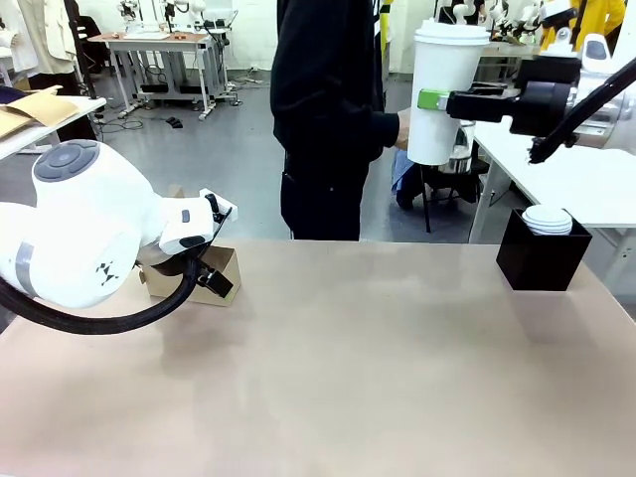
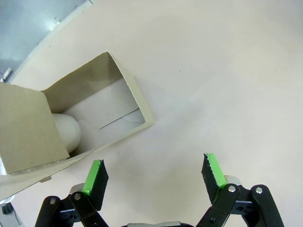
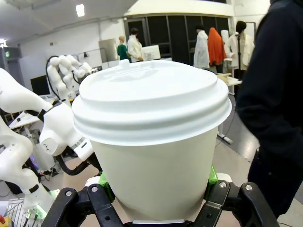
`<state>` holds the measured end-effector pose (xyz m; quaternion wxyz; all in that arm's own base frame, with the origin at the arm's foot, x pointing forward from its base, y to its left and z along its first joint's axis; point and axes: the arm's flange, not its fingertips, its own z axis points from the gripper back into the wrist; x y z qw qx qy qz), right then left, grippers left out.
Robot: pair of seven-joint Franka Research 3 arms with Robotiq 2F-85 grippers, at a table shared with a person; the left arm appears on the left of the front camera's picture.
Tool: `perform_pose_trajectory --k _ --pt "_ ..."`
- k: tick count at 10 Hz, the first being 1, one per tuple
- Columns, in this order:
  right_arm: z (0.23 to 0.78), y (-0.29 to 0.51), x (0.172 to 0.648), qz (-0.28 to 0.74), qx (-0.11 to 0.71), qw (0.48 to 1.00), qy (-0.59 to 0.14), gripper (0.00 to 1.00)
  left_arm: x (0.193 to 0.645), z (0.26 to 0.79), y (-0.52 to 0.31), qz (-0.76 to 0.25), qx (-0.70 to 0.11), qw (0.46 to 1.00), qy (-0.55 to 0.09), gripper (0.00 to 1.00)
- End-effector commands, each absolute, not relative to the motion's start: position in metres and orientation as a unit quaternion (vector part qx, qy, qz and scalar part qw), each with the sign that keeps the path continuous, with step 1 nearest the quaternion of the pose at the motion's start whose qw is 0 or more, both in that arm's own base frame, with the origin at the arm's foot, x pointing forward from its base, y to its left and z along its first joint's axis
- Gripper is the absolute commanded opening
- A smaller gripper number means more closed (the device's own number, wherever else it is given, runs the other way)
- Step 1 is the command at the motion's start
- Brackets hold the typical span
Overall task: Pour a drink into a cup and package it in a carrier.
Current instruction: Position the Cup Carrier in the center of the table.
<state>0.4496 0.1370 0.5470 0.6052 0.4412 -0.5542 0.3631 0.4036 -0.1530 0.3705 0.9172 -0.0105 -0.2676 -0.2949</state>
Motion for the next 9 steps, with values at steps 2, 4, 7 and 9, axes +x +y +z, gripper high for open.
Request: perform_pose_trajectory --k 2,4,7,9 --pt "0.550 0.139 0.450 0.365 0.436 0.603 -0.560 0.80 0.404 0.370 -0.152 -0.294 -0.012 0.918 -0.268 1.00" --pt "0.550 0.139 0.450 0.365 0.436 0.603 -0.560 0.80 0.401 0.405 -0.148 -0.276 -0.006 0.922 -0.270 1.00" --pt "0.550 0.139 0.450 0.365 0.436 0.603 -0.560 0.80 0.395 0.489 -0.156 -0.227 -0.007 0.941 -0.249 1.00" --pt "0.550 0.139 0.450 0.365 0.436 0.603 -0.560 0.80 0.404 0.553 -0.163 -0.188 0.014 0.952 -0.239 1.00"
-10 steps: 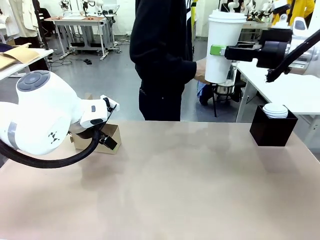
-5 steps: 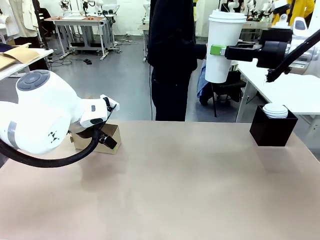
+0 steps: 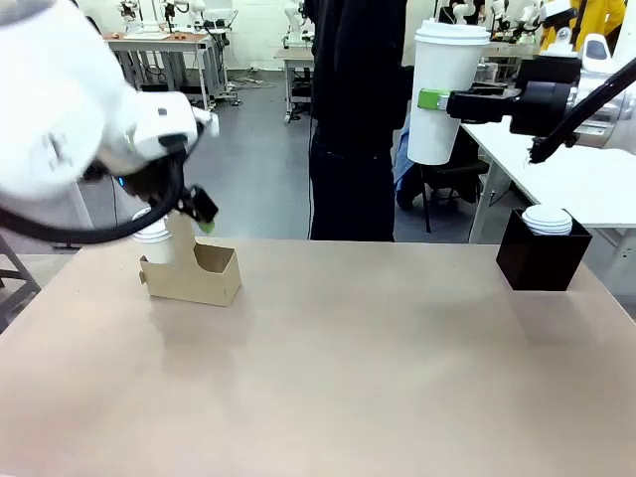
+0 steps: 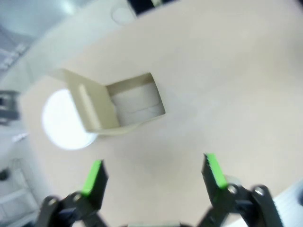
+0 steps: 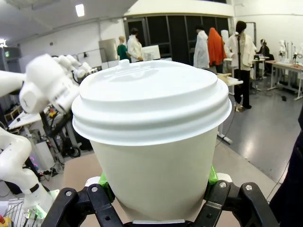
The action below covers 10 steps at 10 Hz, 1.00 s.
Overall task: Pour a drink into a cup and package it in a carrier.
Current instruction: Position the Cup Carrier in the center of the table.
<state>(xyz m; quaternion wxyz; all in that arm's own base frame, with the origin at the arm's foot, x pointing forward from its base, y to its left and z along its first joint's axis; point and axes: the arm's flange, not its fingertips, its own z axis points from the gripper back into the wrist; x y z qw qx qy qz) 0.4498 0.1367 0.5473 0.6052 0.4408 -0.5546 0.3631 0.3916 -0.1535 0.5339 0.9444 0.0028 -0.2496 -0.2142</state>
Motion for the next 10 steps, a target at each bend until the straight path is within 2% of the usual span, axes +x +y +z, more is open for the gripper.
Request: perform_pose_trajectory --k 1,5,10 --pt "0.550 0.139 0.450 0.365 0.436 0.603 -0.560 0.80 0.418 0.572 -0.164 -0.169 0.024 0.957 -0.236 1.00" --pt "0.550 0.139 0.450 0.365 0.436 0.603 -0.560 0.80 0.487 0.583 -0.149 -0.084 0.059 0.969 -0.226 1.00" --pt "0.550 0.139 0.450 0.365 0.436 0.603 -0.560 0.80 0.523 0.531 -0.119 -0.054 0.028 0.983 -0.173 1.00"
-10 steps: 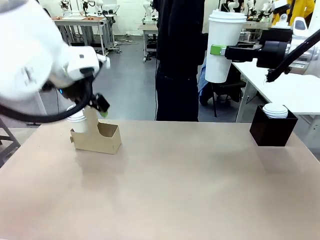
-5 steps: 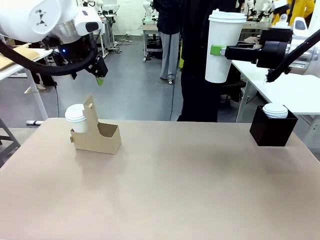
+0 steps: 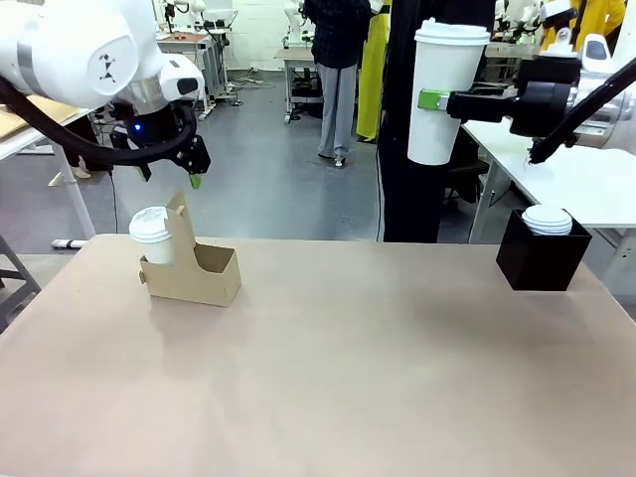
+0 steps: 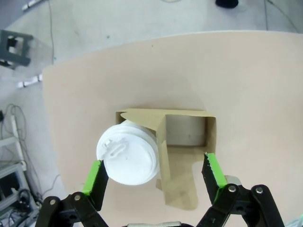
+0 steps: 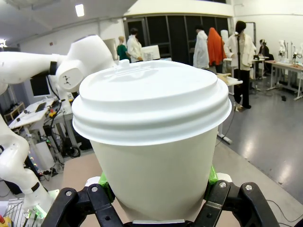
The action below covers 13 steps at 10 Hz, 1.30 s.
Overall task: Pour a drink into a cup and package it in a carrier.
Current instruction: Position the Cup Carrier in the center of the table.
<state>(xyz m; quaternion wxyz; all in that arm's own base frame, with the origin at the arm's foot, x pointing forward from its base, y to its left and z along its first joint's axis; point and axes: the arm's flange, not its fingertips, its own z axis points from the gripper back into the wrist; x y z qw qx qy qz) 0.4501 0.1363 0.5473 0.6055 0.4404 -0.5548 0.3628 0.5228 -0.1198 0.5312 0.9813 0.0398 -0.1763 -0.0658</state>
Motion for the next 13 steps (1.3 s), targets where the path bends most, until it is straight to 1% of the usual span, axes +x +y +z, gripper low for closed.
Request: perform_pose_trajectory --k 1,4,5,6,7,8,9,13 --pt "0.550 0.139 0.450 0.365 0.436 0.603 -0.560 0.80 0.526 0.524 -0.116 -0.053 0.025 0.984 -0.167 1.00" --pt "0.550 0.139 0.450 0.365 0.436 0.603 -0.560 0.80 0.529 0.505 -0.112 -0.049 0.004 0.988 -0.149 1.00" --pt "0.550 0.139 0.450 0.365 0.436 0.603 -0.560 0.80 0.528 0.503 -0.113 -0.057 0.011 0.986 -0.157 0.40" --pt "0.550 0.139 0.450 0.365 0.436 0.603 -0.560 0.80 0.527 0.503 -0.114 -0.059 0.012 0.986 -0.154 0.40" --pt "0.550 0.139 0.450 0.365 0.436 0.603 -0.560 0.80 0.527 0.503 -0.117 -0.056 0.020 0.986 -0.154 0.00" --pt "0.550 0.139 0.450 0.365 0.436 0.603 -0.560 0.80 0.527 0.502 -0.118 -0.056 0.018 0.986 -0.153 0.35" --pt "0.550 0.139 0.450 0.365 0.436 0.603 -0.560 0.80 0.528 0.501 -0.117 -0.054 0.019 0.987 -0.153 0.00" --pt "0.550 0.139 0.450 0.365 0.436 0.603 -0.560 0.80 0.529 0.499 -0.114 -0.051 0.025 0.987 -0.148 0.00"
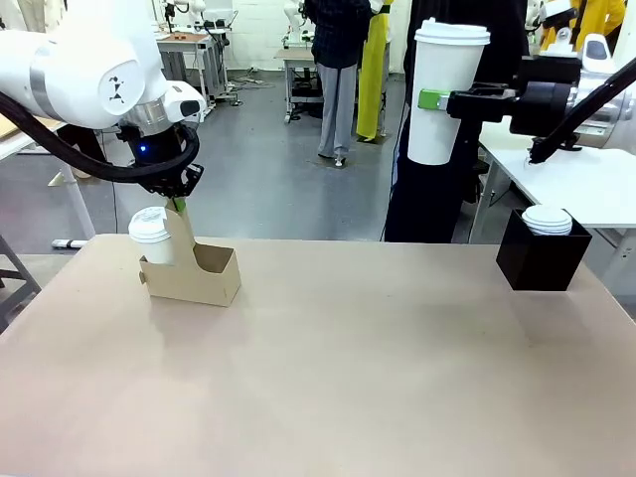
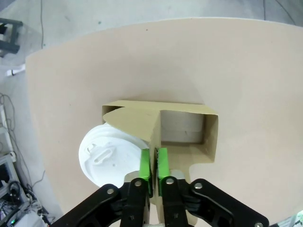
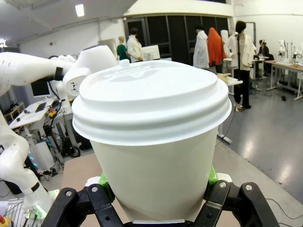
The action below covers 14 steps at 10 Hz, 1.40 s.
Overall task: Pour a drink into a cup and package it in a carrier.
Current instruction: Position the Cup Carrier in the center of the table.
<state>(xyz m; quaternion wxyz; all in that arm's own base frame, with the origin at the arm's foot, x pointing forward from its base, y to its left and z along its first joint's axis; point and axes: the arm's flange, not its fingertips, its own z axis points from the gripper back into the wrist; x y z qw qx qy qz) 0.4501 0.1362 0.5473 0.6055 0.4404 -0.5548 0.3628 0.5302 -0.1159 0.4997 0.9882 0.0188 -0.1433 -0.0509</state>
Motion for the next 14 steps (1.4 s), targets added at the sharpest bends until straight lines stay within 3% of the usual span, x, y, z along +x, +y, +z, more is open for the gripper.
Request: perform_pose_trajectory --k 1,2,3,6,7,11,14 --pt "0.550 0.139 0.450 0.365 0.436 0.603 -0.560 0.80 0.529 0.499 -0.114 -0.061 0.031 0.988 -0.140 0.00" --pt "0.550 0.139 0.450 0.365 0.436 0.603 -0.560 0.80 0.528 0.497 -0.116 -0.083 0.035 0.992 -0.090 0.00" --pt "0.550 0.139 0.450 0.365 0.436 0.603 -0.560 0.80 0.530 0.500 -0.116 -0.052 0.020 0.988 -0.143 0.00" --pt "0.550 0.139 0.450 0.365 0.436 0.603 -0.560 0.80 0.530 0.500 -0.116 -0.052 0.020 0.988 -0.143 0.00" --pt "0.550 0.139 0.450 0.365 0.436 0.603 -0.560 0.80 0.529 0.500 -0.118 -0.059 0.023 0.989 -0.134 0.04" --pt "0.550 0.139 0.450 0.365 0.436 0.603 -0.560 0.80 0.483 0.550 -0.143 0.000 -0.004 0.988 -0.157 0.02" --pt "0.550 0.139 0.450 0.365 0.436 0.603 -0.560 0.80 0.410 0.572 -0.203 0.008 -0.027 0.984 -0.178 0.02"
